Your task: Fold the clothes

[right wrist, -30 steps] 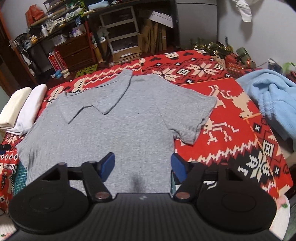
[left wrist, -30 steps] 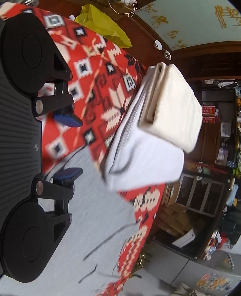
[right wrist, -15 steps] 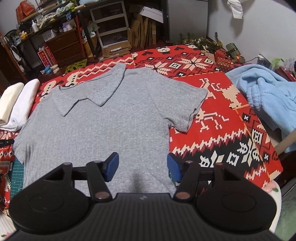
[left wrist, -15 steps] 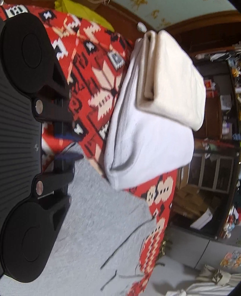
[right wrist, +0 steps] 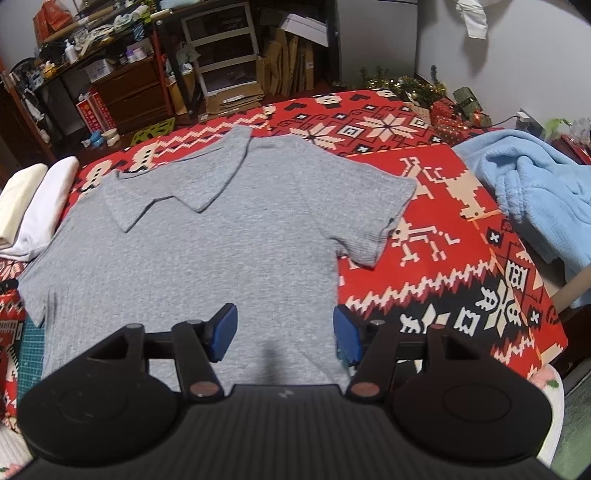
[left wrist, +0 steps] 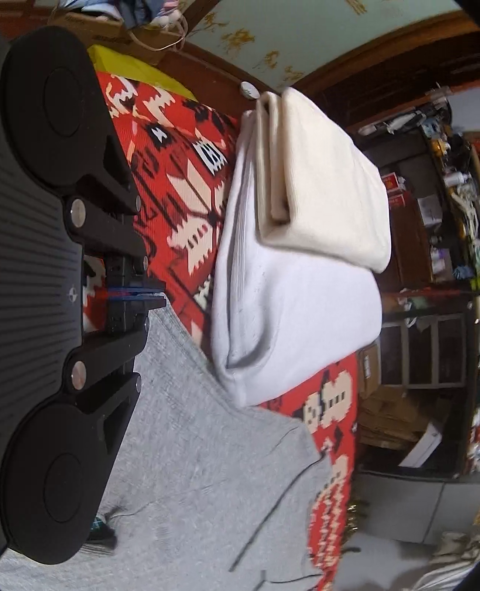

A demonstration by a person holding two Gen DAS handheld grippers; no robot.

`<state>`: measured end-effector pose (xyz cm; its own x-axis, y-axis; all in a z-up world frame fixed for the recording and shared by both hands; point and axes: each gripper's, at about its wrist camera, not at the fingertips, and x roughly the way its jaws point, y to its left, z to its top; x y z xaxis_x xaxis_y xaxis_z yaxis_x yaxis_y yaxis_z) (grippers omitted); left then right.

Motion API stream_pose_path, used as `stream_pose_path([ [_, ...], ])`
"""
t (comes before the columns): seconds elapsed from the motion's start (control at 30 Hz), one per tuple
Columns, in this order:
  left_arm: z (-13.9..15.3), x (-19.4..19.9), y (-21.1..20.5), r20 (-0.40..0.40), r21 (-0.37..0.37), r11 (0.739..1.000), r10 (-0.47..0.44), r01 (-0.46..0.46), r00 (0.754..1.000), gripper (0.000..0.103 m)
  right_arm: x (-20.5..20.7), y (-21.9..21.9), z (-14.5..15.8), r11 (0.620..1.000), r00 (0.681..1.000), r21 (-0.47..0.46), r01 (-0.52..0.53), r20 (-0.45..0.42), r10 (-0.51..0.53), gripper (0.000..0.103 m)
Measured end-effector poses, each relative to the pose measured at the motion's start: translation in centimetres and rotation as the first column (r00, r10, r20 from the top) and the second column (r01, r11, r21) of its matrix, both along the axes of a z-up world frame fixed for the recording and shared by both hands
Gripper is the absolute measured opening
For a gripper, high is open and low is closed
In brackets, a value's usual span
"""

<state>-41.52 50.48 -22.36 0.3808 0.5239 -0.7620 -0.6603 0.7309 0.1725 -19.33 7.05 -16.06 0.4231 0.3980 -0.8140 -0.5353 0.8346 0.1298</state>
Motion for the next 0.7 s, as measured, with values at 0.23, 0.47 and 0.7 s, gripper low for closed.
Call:
stream_pose_path([
  [0.23,0.4,-0.1,0.3,-0.041,0.013,0.997,0.077,-0.077,0.996,0.025,4.7,-2.6,-0.5,0.994,0.993,0.033,0.105,0.054,-0.107,0.062],
  [0.47,3.1,-2.5,-0.4,-0.034,-0.048,0.985,0.167,-0.168,0.985,0.032,13.2,-4.9,-2.8,0.972,0.975,0.095,0.214,0.032,-0.218,0.034],
  [0.7,6.1,-2.9,-3.7,0.044,-0.125,0.967,0.229,-0.222,0.973,0.037,18.4,-4.1,-5.3,0.988,0.986,0.087,0.131,0.095,-0.139,0.030],
])
